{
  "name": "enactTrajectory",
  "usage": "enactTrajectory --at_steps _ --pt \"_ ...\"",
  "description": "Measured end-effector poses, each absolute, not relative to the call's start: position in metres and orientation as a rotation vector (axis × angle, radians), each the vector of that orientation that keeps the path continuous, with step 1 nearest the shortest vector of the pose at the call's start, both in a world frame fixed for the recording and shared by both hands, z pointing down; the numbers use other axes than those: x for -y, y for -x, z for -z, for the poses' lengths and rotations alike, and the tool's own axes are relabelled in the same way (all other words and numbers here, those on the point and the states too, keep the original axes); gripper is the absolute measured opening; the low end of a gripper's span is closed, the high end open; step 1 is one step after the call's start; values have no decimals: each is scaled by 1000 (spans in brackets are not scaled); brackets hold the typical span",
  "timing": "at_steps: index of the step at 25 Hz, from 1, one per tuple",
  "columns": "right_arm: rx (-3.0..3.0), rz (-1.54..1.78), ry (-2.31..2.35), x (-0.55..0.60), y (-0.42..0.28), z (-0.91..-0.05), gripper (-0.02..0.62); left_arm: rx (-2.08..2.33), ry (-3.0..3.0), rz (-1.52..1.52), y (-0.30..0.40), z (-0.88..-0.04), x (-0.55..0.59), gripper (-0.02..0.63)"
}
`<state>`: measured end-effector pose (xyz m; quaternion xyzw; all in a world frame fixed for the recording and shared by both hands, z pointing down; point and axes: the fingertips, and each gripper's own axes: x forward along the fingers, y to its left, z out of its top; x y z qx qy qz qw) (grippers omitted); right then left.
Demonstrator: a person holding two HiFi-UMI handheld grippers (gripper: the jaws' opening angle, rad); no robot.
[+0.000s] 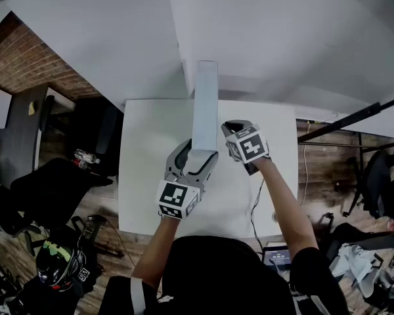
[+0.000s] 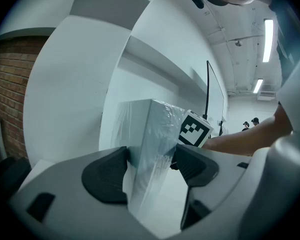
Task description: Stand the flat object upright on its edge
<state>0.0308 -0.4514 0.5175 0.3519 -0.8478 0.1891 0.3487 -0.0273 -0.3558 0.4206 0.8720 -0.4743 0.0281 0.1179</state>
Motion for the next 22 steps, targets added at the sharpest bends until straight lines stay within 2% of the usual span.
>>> enactTrajectory --at_steps 22 --pt "2220 -498 -999 389 -60 -488 54 1379 -2552 -77 38 -407 314 294"
